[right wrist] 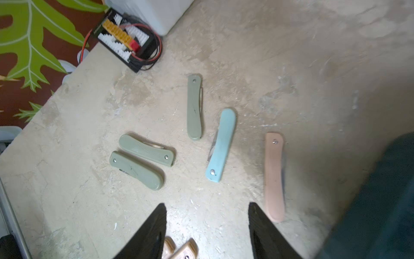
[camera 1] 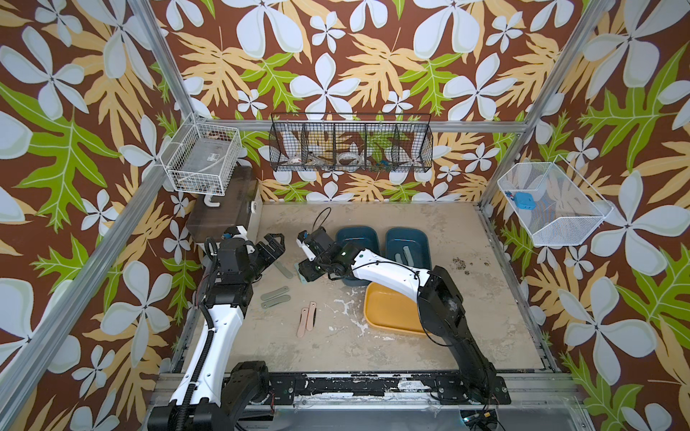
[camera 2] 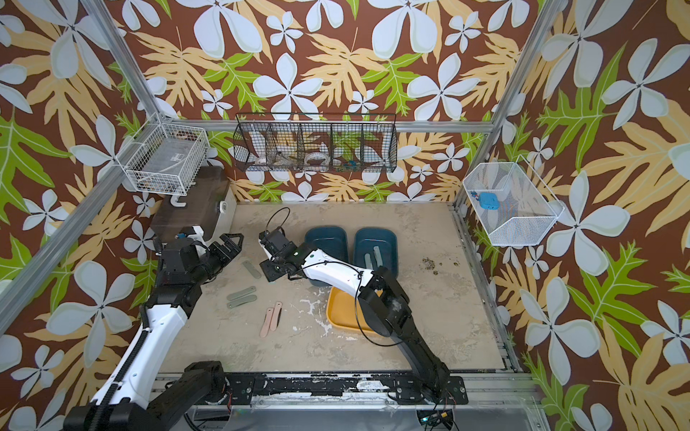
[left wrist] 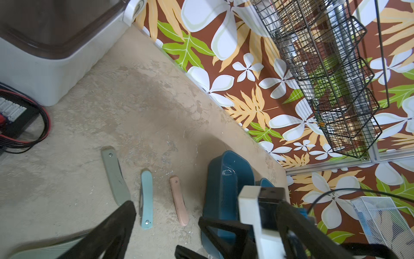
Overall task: Place the fruit knives into the storage box by color
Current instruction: Pick up the fruit knife from the center of the board.
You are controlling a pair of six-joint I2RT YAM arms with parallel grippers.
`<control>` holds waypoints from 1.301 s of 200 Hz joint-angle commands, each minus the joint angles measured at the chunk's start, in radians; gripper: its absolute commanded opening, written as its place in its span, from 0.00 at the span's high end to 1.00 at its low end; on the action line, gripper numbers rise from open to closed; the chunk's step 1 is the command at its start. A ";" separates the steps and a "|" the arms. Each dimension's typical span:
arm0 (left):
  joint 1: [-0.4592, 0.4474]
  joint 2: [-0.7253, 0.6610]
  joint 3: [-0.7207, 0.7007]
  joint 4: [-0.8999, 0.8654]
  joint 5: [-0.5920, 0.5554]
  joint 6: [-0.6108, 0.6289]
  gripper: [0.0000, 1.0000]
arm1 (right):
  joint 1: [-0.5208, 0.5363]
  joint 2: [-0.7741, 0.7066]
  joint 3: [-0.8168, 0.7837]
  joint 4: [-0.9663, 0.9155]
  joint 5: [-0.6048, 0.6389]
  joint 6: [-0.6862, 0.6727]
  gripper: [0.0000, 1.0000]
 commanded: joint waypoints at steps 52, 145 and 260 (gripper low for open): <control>0.021 -0.040 -0.047 0.005 -0.024 -0.020 0.00 | 0.004 0.146 0.101 -0.008 0.060 -0.041 0.43; 0.021 -0.064 -0.071 -0.001 -0.025 -0.039 0.00 | 0.005 0.271 0.191 0.042 0.096 -0.048 0.43; 0.022 -0.070 -0.078 -0.002 -0.020 -0.044 0.00 | 0.031 0.336 0.223 0.029 0.190 -0.067 0.47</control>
